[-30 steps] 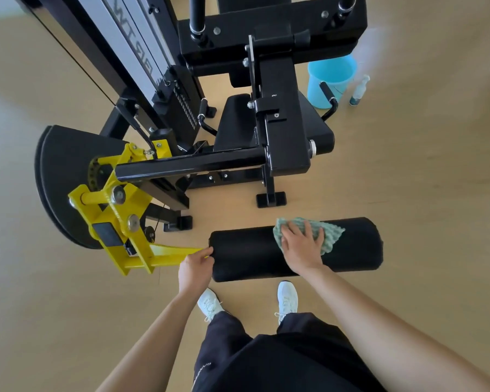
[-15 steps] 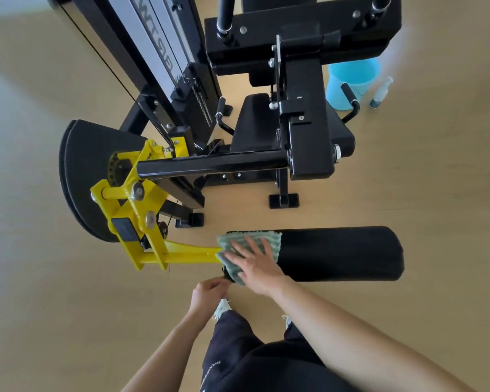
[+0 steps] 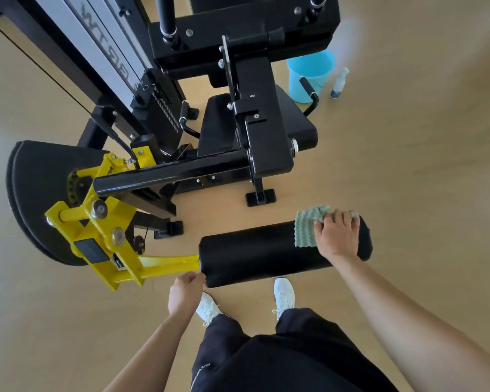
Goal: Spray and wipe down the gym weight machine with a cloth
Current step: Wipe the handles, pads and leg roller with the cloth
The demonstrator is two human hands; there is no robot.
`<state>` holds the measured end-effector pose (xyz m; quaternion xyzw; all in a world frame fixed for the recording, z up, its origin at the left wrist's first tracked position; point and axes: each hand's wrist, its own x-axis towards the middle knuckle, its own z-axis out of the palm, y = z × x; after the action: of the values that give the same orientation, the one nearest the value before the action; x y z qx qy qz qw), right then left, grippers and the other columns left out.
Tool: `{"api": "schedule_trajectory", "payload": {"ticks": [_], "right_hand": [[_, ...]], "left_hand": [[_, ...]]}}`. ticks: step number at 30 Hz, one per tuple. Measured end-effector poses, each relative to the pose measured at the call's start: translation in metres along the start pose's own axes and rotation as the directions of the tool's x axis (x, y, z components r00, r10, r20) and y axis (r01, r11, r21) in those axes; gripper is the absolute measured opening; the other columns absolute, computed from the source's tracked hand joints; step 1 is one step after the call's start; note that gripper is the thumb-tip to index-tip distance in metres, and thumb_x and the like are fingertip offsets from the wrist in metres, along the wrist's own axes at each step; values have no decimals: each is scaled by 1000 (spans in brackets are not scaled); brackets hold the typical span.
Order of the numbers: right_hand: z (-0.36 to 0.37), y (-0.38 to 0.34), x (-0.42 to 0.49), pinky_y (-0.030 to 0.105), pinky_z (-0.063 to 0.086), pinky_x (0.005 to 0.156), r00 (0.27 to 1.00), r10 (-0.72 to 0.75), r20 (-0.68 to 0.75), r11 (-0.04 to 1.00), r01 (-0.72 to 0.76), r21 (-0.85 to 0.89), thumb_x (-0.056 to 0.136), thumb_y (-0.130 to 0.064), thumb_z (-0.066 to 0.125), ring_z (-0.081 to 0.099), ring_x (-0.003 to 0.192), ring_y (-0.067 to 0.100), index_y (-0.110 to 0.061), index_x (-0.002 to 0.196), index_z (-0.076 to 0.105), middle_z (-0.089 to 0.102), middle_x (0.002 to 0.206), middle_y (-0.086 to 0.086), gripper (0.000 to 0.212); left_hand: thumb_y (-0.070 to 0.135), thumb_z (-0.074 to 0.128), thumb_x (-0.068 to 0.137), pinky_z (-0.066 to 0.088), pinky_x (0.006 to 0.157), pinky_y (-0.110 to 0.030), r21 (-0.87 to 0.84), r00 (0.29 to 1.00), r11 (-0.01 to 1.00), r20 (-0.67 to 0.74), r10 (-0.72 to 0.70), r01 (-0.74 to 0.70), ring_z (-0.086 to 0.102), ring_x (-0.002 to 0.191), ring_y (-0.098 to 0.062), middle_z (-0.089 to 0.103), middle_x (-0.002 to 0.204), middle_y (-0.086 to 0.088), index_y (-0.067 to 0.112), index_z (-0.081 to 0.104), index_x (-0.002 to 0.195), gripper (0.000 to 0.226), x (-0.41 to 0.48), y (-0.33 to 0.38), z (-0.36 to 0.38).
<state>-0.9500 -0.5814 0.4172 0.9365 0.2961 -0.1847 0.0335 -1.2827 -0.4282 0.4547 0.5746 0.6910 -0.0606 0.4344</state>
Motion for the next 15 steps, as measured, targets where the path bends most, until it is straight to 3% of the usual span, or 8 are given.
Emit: {"api": "schedule_trajectory", "payload": {"ticks": [4, 6, 8, 11, 15], "right_hand": [[-6, -22, -10, 55, -1, 126, 998, 27, 52, 998, -30, 52, 108, -42, 23, 15, 155, 38, -17, 150, 48, 35, 163, 14, 55], [-4, -40, -19, 58, 0, 125, 996, -64, 64, 996, 60, 64, 109, -41, 22, 16, 155, 39, -18, 152, 44, 35, 164, 10, 54], [-1, -60, -30, 58, 2, 126, 979, -188, 80, 981, 183, 68, 110, -39, 23, 16, 156, 38, -18, 156, 39, 32, 166, 6, 53], [5, -93, -48, 60, 0, 126, 929, -349, 123, 937, 343, 70, 110, -39, 25, 10, 158, 38, -20, 161, 27, 22, 170, 3, 54], [13, -122, -72, 63, -4, 125, 827, -543, 146, 839, 542, 47, 110, -37, 33, 5, 158, 40, -23, 162, 23, 18, 171, 2, 55]], "left_hand": [[31, 59, 94, 47, 77, -37, 16, 988, 999, -147, 49, -48, 61, 89, -30, 65, 86, -2, 15, 62, 93, 16, 11, 25, 5], [31, 61, 93, 48, 86, -40, 0, 979, 995, -180, 96, -97, 60, 101, -30, 66, 107, -3, 18, 62, 105, 18, 20, 35, 4], [29, 62, 93, 45, 96, -41, -10, 978, 993, -175, 115, -118, 57, 117, -31, 61, 127, -5, 17, 60, 125, 34, 29, 44, 2], [32, 61, 95, 41, 108, -45, -26, 985, 991, -118, 127, -131, 49, 134, -34, 53, 146, -10, 19, 50, 147, 55, 45, 56, -2], [37, 62, 95, 35, 118, -49, 32, 988, 993, 107, 113, -117, 37, 146, -33, 41, 160, -10, 21, 36, 158, 69, 62, 58, 2]]}}
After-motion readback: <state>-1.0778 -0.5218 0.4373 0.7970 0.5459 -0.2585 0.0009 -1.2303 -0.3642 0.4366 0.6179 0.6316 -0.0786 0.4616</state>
